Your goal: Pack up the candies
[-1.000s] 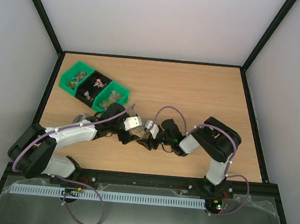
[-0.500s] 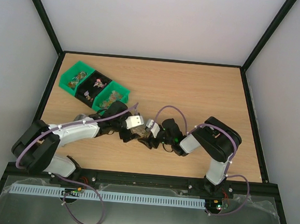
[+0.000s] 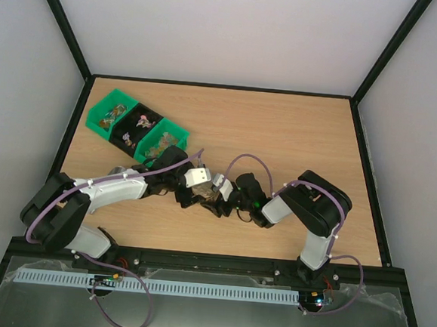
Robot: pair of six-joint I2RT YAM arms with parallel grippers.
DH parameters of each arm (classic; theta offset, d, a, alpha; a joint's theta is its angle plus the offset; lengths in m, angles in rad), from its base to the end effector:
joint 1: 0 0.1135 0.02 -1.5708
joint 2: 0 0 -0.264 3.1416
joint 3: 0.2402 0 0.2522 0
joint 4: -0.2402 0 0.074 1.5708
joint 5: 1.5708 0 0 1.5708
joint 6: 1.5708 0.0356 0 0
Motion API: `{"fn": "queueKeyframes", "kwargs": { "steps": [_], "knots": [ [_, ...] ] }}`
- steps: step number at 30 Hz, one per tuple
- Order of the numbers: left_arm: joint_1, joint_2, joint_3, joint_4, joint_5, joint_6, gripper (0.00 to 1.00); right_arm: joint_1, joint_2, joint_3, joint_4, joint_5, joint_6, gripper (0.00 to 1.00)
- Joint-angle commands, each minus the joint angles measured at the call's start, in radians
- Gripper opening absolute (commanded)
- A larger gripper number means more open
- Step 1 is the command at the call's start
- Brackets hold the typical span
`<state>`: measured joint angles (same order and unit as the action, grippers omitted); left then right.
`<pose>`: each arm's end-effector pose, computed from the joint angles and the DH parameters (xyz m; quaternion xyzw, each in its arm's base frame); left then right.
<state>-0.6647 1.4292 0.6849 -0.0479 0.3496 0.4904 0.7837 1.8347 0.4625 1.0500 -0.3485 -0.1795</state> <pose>0.2121 -0.1817 0.1765 0.5527 0.7273 -0.1928 0.3583 0.2025 0.2189 0.1060 -0.4599 0.6613 0.3056 0.5078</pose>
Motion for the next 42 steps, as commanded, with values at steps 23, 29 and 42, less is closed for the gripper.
{"fn": "queueKeyframes", "kwargs": {
  "steps": [23,29,42],
  "knots": [
    [0.027,0.029,0.034,-0.135,0.167,0.272,0.78,0.022,0.001,-0.037,-0.107,-0.11,-0.129,0.18],
    [0.029,0.039,0.05,-0.264,0.252,0.486,0.77,0.022,-0.019,-0.048,-0.139,-0.153,-0.19,0.18],
    [0.029,0.114,0.121,-0.515,0.295,0.831,0.76,0.022,-0.041,-0.05,-0.192,-0.202,-0.248,0.18]
  ]
}}
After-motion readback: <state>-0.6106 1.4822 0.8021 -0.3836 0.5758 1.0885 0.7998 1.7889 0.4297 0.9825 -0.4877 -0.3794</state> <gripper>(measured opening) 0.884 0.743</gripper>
